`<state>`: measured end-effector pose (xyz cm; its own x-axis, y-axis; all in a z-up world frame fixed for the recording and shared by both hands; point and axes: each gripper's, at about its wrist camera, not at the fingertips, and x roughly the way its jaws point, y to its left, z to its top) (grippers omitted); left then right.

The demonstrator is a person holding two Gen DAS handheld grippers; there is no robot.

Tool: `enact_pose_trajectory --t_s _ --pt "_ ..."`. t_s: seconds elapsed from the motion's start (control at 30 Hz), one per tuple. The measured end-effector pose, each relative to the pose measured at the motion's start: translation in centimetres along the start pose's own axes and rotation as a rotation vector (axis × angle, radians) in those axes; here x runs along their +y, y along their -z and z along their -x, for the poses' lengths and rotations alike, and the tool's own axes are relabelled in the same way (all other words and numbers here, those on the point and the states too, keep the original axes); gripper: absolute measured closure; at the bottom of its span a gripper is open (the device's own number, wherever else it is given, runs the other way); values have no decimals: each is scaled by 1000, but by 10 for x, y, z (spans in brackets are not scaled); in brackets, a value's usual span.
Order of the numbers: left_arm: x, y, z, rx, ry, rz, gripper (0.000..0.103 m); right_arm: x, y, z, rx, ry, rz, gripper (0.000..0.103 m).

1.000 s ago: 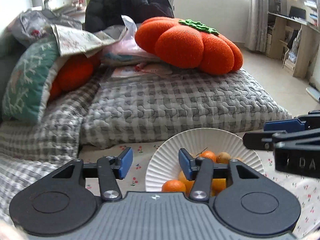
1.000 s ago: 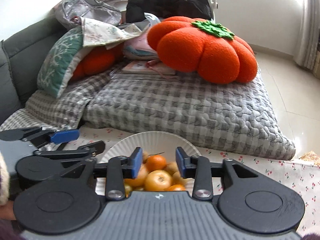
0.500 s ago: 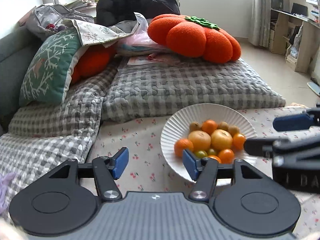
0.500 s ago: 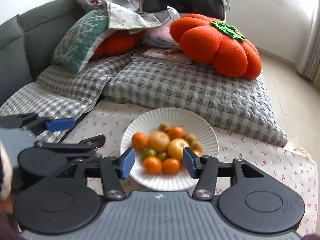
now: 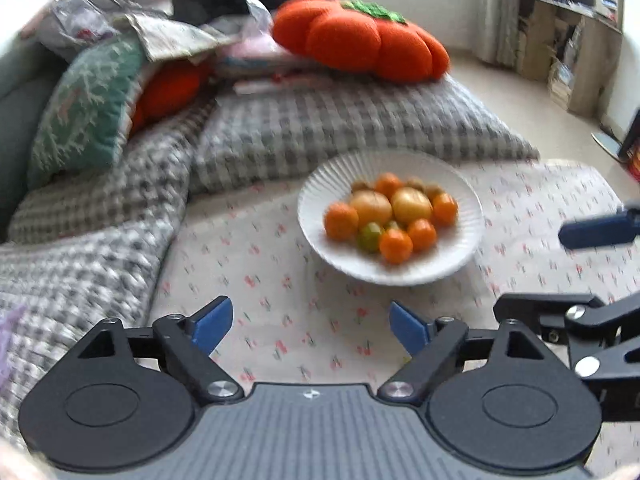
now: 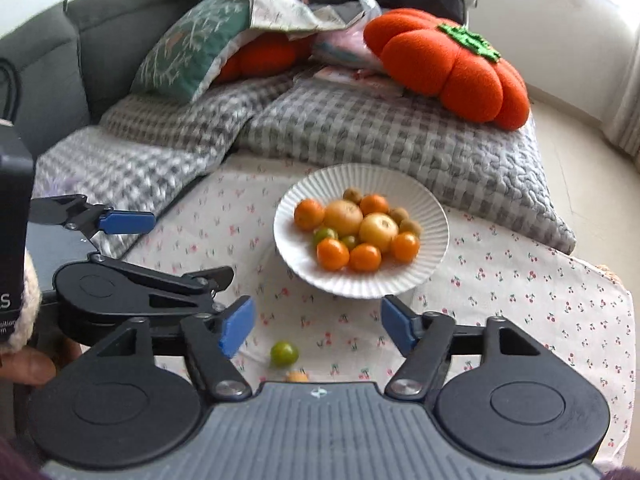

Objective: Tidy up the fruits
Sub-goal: 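Withdraw both open grippers from the plate toward the loose green fruit, then grasp the green fruit with the left gripper while the right grasps a brown fruit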

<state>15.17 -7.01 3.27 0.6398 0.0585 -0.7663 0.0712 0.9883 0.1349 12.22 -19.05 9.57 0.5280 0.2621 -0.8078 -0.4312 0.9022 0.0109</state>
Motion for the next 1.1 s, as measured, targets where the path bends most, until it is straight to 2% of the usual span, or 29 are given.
enact_pose_trajectory --t_s 0.17,0.47,0.7,0.9,1.1 --pt "-5 13 -21 85 19 -44 17 3 8 -16 81 4 41 33" --pt "-6 22 -38 133 54 -33 16 3 19 -40 148 -7 54 34" --pt "-3 25 -59 161 131 24 16 3 32 -55 198 -49 96 48" --pt "-13 23 -66 152 172 38 16 11 42 -70 239 -85 113 54" --pt "-34 26 -73 152 177 -31 16 19 44 -78 261 -109 123 60"
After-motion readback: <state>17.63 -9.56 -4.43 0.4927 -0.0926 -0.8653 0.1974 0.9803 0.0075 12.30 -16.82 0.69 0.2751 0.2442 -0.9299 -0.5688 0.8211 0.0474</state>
